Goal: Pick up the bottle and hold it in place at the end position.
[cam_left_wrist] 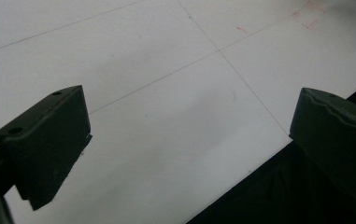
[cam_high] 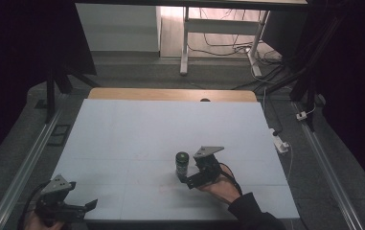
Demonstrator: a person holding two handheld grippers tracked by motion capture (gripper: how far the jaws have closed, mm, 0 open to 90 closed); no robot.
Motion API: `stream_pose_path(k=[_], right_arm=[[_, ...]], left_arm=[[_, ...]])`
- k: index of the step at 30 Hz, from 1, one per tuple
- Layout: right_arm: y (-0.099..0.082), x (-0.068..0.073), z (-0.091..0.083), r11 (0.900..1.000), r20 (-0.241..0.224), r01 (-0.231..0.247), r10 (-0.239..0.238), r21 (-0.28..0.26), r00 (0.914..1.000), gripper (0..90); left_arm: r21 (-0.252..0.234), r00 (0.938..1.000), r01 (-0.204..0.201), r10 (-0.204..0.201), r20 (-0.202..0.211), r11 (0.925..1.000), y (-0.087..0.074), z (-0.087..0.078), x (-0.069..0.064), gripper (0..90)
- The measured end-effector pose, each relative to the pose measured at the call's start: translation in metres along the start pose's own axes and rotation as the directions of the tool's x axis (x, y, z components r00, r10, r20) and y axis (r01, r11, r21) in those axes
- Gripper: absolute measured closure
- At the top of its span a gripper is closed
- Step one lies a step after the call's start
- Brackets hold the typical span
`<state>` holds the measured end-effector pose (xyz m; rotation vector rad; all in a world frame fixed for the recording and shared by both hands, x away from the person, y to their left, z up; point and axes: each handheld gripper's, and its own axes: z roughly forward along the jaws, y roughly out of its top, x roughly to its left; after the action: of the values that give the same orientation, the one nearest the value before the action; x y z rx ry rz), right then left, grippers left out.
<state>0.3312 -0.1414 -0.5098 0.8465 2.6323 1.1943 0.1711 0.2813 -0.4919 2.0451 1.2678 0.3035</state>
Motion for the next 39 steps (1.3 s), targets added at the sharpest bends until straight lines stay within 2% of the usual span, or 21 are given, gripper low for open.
stream_pose_path(k=[8, 18, 21, 28, 39], right_arm=[[0.005, -0.001, 0.003, 0.9993, -0.019, 0.028, -0.028, -0.027, 0.9994, 24.9], [0.007, 0.001, 0.003, 0.9949, -0.042, 0.098, -0.099, -0.026, 0.9943, 49.4], [0.007, 0.002, 0.003, 0.9925, -0.031, 0.119, -0.120, -0.025, 0.9923, 50.5], [0.007, 0.003, 0.001, 0.9903, -0.009, 0.136, -0.136, -0.028, 0.9907, 52.2], [0.017, 0.000, -0.003, 0.9877, -0.010, 0.152, -0.153, -0.036, 0.9882, 52.4]], left_arm=[[0.001, 1.0000, 0.000, 0.000, 0.000, 1.0000, 0.000, 0.000, 0.000, 0.0], [0.003, 1.0000, 0.001, -0.001, 0.000, 1.0000, 0.000, 0.000, 0.000, 0.0], [0.003, 1.0000, 0.000, 0.000, 0.000, 1.0000, 0.000, 0.000, 0.000, 0.0], [0.004, 1.0000, -0.002, 0.002, 0.000, 1.0000, 0.000, 0.000, 0.000, 0.0], [0.005, 1.0000, -0.001, 0.001, 0.000, 1.0000, 0.000, 0.001, 0.000, 0.0]])
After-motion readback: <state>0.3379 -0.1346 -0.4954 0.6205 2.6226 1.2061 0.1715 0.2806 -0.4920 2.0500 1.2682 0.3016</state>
